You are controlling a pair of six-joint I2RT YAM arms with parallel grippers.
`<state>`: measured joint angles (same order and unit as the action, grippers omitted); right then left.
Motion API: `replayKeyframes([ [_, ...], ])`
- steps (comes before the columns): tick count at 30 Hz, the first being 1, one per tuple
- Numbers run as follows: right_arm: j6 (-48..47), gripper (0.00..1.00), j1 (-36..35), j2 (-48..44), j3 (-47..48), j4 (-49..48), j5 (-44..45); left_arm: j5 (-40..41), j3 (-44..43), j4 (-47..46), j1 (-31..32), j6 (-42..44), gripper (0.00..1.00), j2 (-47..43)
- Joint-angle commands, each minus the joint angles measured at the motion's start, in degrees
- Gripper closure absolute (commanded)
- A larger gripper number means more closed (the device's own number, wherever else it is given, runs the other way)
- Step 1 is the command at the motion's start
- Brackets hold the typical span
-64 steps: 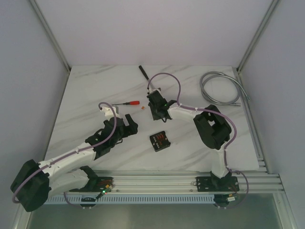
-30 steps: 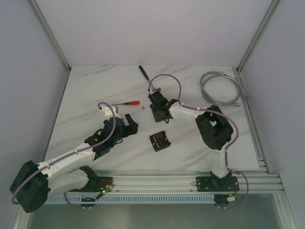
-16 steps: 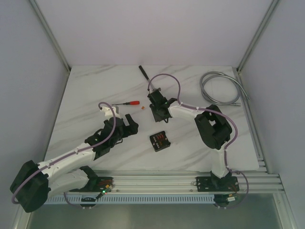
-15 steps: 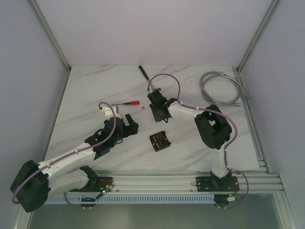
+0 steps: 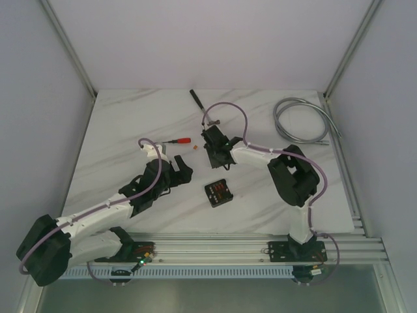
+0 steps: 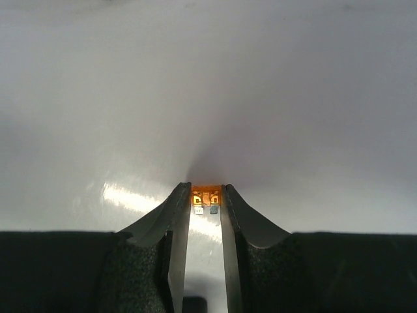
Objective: Snap on the fuse box
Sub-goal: Pick up the fuse from the center of the board.
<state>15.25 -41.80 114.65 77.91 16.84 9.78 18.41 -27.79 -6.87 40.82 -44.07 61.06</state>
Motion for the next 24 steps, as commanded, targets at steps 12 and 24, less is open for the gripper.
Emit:
replayKeyframes([
  [12, 11.67, 0.80, -3.64, -23.57, -14.96, -15.52, -2.30, -2.53, 0.00, -18.69, 2.20, 1.72, 0.25, 5.97],
  [24, 17.61, 0.79, -5.26, -32.61, -22.10, -22.46, -3.59, -1.83, -1.07, -28.66, 6.44, 6.50, 0.45, 10.00],
])
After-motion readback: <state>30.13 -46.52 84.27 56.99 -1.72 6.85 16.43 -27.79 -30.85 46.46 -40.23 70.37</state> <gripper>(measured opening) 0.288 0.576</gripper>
